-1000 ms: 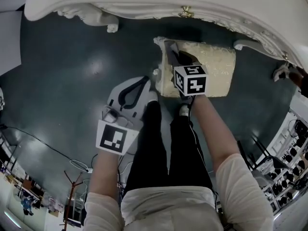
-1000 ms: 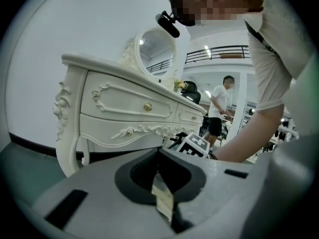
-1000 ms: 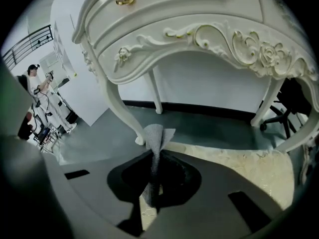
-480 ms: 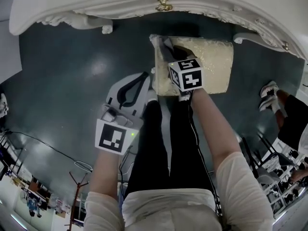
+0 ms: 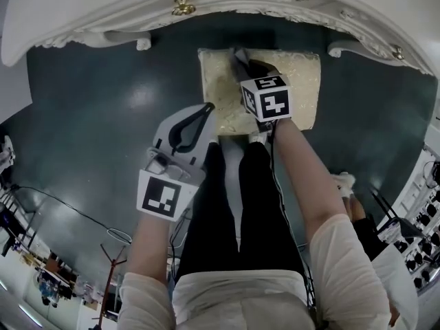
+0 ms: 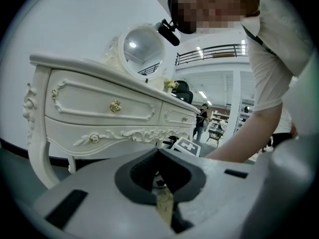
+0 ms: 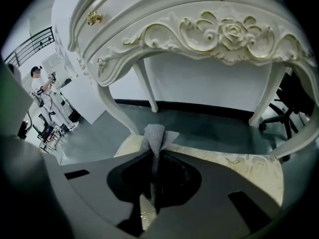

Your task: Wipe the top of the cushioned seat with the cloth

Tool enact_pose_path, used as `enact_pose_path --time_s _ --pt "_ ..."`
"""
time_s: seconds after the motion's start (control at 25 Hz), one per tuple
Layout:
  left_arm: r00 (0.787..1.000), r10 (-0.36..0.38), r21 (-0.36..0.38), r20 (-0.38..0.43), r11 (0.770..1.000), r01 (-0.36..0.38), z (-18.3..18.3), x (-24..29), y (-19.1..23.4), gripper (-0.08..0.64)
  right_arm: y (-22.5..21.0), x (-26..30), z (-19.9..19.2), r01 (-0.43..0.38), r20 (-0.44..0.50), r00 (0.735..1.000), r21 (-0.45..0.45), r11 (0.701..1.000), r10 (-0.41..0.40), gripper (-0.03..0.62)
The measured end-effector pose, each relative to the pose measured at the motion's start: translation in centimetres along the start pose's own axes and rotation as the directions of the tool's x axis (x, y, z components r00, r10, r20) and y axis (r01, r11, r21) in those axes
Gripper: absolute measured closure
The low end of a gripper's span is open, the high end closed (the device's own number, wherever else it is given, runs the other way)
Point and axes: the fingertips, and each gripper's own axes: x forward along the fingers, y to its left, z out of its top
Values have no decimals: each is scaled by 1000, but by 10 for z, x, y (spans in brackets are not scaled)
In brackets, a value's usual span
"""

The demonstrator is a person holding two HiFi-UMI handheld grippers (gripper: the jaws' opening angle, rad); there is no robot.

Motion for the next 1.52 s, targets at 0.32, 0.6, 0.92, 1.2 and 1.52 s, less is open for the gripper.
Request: enact_pose_path --time_s 0.32,0.6,0.92,1.2,1.52 --pt "999 -47 4 -3 999 47 1 42 -41 558 -50 -19 -13 7 -10 1000 40 999 -6 561" --pt "997 -68 9 -28 998 68 0 69 -74 558 -94 -41 -25 22 -11 1000 44 999 -21 561" --pt "991 -112 55 -80 992 116 -6 99 -112 558 -138 -60 -34 43 0 999 54 998 -43 561" --pt "991 -106 55 -82 992 111 -3 128 -139 557 -180 -80 -47 72 -8 997 51 996 -71 561" --pt "992 -103 60 -72 992 107 -3 151 -161 557 -225 -96 -70 134 -52 990 40 990 -131 561"
